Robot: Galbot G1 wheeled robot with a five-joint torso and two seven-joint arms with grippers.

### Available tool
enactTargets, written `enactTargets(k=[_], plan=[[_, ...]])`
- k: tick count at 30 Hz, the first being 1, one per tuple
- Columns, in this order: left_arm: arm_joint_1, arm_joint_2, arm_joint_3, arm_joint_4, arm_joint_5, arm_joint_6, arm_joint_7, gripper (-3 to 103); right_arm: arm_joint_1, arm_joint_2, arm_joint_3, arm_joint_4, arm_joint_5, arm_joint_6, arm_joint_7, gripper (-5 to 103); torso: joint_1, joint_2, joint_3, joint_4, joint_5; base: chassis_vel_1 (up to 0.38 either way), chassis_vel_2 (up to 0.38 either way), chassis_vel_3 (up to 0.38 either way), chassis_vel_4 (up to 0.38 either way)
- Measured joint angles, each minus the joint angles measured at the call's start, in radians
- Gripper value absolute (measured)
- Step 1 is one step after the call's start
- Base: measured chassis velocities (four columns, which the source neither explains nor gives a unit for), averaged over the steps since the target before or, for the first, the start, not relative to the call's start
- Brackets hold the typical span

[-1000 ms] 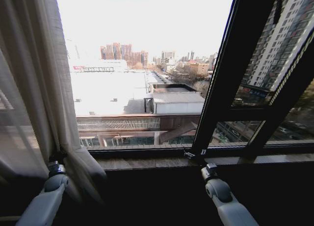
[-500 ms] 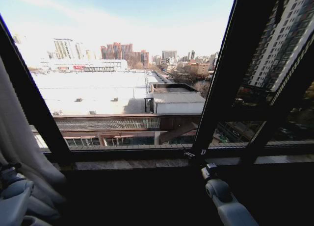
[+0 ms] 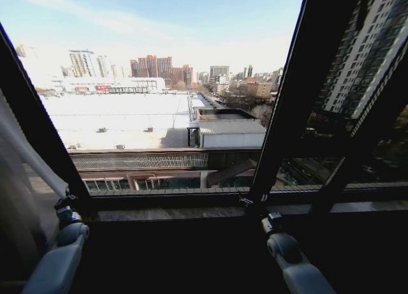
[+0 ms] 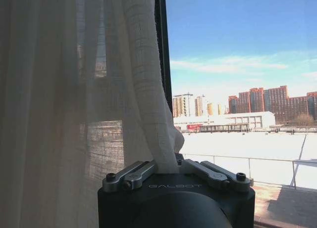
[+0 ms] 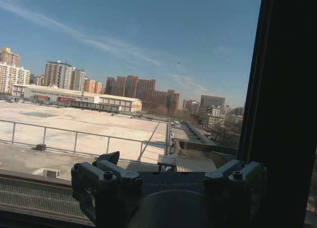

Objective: Open the curtains by pulling them apart, changing their state from closed to fully open.

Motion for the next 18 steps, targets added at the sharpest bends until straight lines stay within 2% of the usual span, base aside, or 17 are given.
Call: enactTargets(k=[7, 8, 9, 10, 11, 14, 15, 17, 18], plan=[[0.011, -0.005, -0.002, -0.003, 0.012, 0.015, -0.022, -2, 0.0, 0.0, 0.0, 0.0, 0.0, 0.0, 0.0, 100, 0.0, 0.0, 0.0, 0.0002, -0.0001, 0.0, 0.0, 0.0, 0.0], [0.012, -0.003, -0.004, -0.002, 0.012, 0.018, -0.027, 3, 0.0, 0.0, 0.0, 0.0, 0.0, 0.0, 0.0, 100, 0.0, 0.0, 0.0, 0.0002, -0.0002, 0.0, 0.0, 0.0, 0.0], [0.012, 0.001, -0.007, -0.001, 0.012, 0.023, -0.033, 3, 0.0, 0.0, 0.0, 0.0, 0.0, 0.0, 0.0, 100, 0.0, 0.0, 0.0, 0.0002, -0.0002, 0.0, 0.0, 0.0, 0.0], [0.014, 0.006, -0.012, 0.0, 0.012, 0.029, -0.039, 14, 0.0, 0.0, 0.0, 0.0, 0.0, 0.0, 0.0, 100, 0.0, 0.0, 0.0, 0.0002, 0.0, 0.0, 0.0, 0.0, 0.0], [0.015, 0.008, -0.014, 0.001, 0.011, 0.031, -0.041, 14, 0.0, 0.0, 0.0, 0.0, 0.0, 0.0, 0.0, 100, 0.0, 0.0, 0.0, 0.0003, -0.0001, 0.0, 0.0, 0.0, 0.0], [0.017, 0.012, -0.017, 0.001, 0.01, 0.033, -0.045, 24, 0.0, 0.0, 0.0, 0.0, 0.0, 0.0, 0.0, 100, 0.0, 0.0, 0.0, 0.0002, -0.0001, 0.0, 0.0, 0.0, 0.0], [0.017, 0.013, -0.018, 0.001, 0.01, 0.033, -0.048, 24, 0.0, 0.0, 0.0, 0.0, 0.0, 0.0, 0.0, 100, 0.0, 0.0, 0.0, 0.0002, 0.0, 0.0, 0.0, 0.0, 0.0], [0.02, 0.013, -0.019, 0.001, 0.01, 0.034, -0.058, 35, 0.0, 0.0, 0.0, 0.0, 0.0, 0.0, 0.0, 100, 0.0, 0.0, 0.0, 0.0001, -0.0002, 0.0, 0.0, 0.0, 0.0], [0.02, 0.013, -0.019, 0.001, 0.01, 0.034, -0.058, 35, 0.0, 0.0, 0.0, 0.0, 0.0, 0.0, 0.0, 100, 0.0, 0.0, 0.0, 0.0001, -0.0002, 0.0, 0.0, 0.0, 0.0]])
